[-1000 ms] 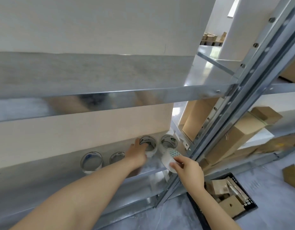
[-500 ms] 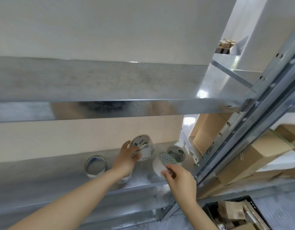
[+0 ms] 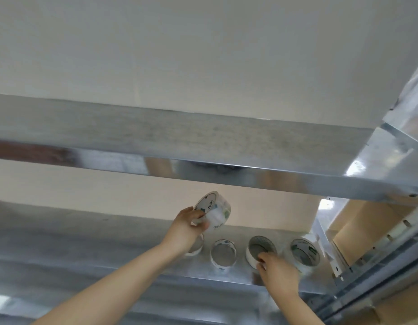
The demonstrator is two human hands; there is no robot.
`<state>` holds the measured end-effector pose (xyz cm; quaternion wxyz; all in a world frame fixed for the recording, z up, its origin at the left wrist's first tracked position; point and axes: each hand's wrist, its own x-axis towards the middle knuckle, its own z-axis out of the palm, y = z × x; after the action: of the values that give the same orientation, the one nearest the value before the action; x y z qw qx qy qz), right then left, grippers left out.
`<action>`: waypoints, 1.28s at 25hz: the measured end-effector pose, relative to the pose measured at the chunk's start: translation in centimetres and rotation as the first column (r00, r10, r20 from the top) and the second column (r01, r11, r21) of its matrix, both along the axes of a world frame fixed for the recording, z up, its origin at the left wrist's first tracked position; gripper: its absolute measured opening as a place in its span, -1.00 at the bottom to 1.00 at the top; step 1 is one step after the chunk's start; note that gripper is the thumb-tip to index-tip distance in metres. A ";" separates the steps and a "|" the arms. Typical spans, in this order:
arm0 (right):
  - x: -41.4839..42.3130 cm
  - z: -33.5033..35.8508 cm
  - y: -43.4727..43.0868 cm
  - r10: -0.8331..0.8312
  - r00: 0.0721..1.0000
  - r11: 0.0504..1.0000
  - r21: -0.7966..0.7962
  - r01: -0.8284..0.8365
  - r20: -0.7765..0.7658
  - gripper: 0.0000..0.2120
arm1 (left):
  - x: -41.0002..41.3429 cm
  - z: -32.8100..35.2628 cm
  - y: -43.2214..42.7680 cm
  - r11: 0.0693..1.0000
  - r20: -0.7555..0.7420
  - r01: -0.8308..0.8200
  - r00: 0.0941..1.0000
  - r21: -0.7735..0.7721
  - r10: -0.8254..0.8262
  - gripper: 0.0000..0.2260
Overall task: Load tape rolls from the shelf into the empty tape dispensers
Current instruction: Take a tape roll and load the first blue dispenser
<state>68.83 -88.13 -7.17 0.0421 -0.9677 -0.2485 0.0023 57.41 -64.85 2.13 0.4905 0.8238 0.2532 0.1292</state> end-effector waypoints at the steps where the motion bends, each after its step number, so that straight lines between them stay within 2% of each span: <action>1: -0.3 0.8 0.5 -0.005 1.000 0.997 0.073 0.003 0.017 -0.76 | -0.7 0.2 0.2 1.000 0.009 -0.018 1.000 -0.010 0.019 -0.91; 2: -0.8 1.9 1.2 -0.002 1.000 0.977 0.213 -0.004 0.024 -0.73 | -1.3 0.4 0.3 0.999 0.019 -0.028 0.999 -0.022 0.029 -0.87; 3: -1.4 3.3 2.4 0.030 1.000 0.916 0.400 -0.026 -0.003 -0.73 | -2.0 0.8 0.3 0.998 0.030 -0.039 0.999 -0.049 0.040 -0.85; 5: -3.4 6.6 5.8 0.217 0.971 0.676 0.733 -0.074 -0.102 -0.72 | -3.8 1.5 0.2 0.989 0.066 -0.080 0.994 -0.122 0.088 -0.85; 6: -4.7 8.4 7.7 0.345 0.929 0.574 0.814 -0.093 -0.137 -0.68 | -4.9 1.9 0.3 0.984 0.088 -0.098 0.990 -0.146 0.111 -0.88; 7: -6.1 10.0 9.5 0.453 0.875 0.513 0.852 -0.098 -0.172 -0.62 | -6.0 2.2 0.6 0.981 0.104 -0.116 0.986 -0.153 0.133 -0.85; 9: -9.0 11.8 12.7 0.566 0.799 0.460 0.882 -0.103 -0.202 -0.56 | -8.6 3.0 1.4 0.969 0.113 -0.185 0.972 -0.163 0.204 -0.83; 11: -12.0 12.5 15.4 0.585 0.790 0.428 0.897 -0.111 -0.182 -0.56 | -11.6 3.7 2.6 0.952 0.115 -0.249 0.956 -0.178 0.271 -0.90; 12: -13.7 12.7 16.6 0.584 0.793 0.409 0.907 -0.103 -0.174 -0.55 | -13.2 4.0 3.2 0.942 0.114 -0.282 0.945 -0.184 0.306 -0.87; 14: -17.0 13.0 18.8 0.582 0.792 0.381 0.922 -0.066 -0.184 -0.53 | -16.6 4.6 4.4 0.913 0.109 -0.359 0.917 -0.196 0.384 -0.76; 16: -20.1 13.4 21.1 0.603 0.771 0.349 0.937 -0.023 -0.205 -0.57 | -20.0 5.0 5.7 0.897 0.108 -0.401 0.899 -0.186 0.424 -0.78; 18: -22.7 14.2 23.8 0.652 0.722 0.366 0.930 -0.033 -0.231 -0.61 | -23.6 5.3 7.5 0.893 0.111 -0.416 0.893 -0.171 0.437 -0.82; 20: -25.0 15.1 26.7 0.712 0.660 0.448 0.879 -0.164 -0.240 -0.60 | -27.4 5.6 9.5 0.891 0.125 -0.427 0.886 -0.152 0.446 -0.72; 21: -26.6 15.6 28.3 0.746 0.626 0.469 0.847 -0.252 -0.226 -0.61 | -29.6 5.6 10.9 0.891 0.130 -0.436 0.883 -0.131 0.451 -0.74; 23: -29.5 16.4 30.7 0.790 0.581 0.454 0.823 -0.342 -0.194 -0.65 | -33.3 5.4 13.4 0.884 0.124 -0.453 0.877 -0.116 0.465 -0.90; 24: -31.3 16.6 32.0 0.798 0.574 0.440 0.827 -0.350 -0.182 -0.67 | -35.4 5.1 14.8 0.873 0.134 -0.470 0.864 -0.126 0.485 -0.90; 27: -37.3 16.7 36.6 0.833 0.513 0.415 0.849 -0.328 -0.209 -0.68 | -41.9 4.7 18.6 0.849 0.186 -0.504 0.829 -0.158 0.527 -0.89; 29: -41.1 16.6 40.2 0.843 0.448 0.439 0.863 -0.252 -0.298 -0.73 | -46.3 4.4 21.2 0.849 0.220 -0.496 0.821 -0.182 0.527 -0.95; 32: -46.7 16.2 45.2 0.838 0.346 0.494 0.857 -0.147 -0.423 -0.79 | -52.7 3.5 25.3 0.822 0.232 -0.496 0.796 -0.281 0.560 -0.89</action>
<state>22.17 -42.96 9.05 0.5061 -0.6062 -0.4891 0.3703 4.72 -39.59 5.59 0.5501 0.6342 0.4071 0.3597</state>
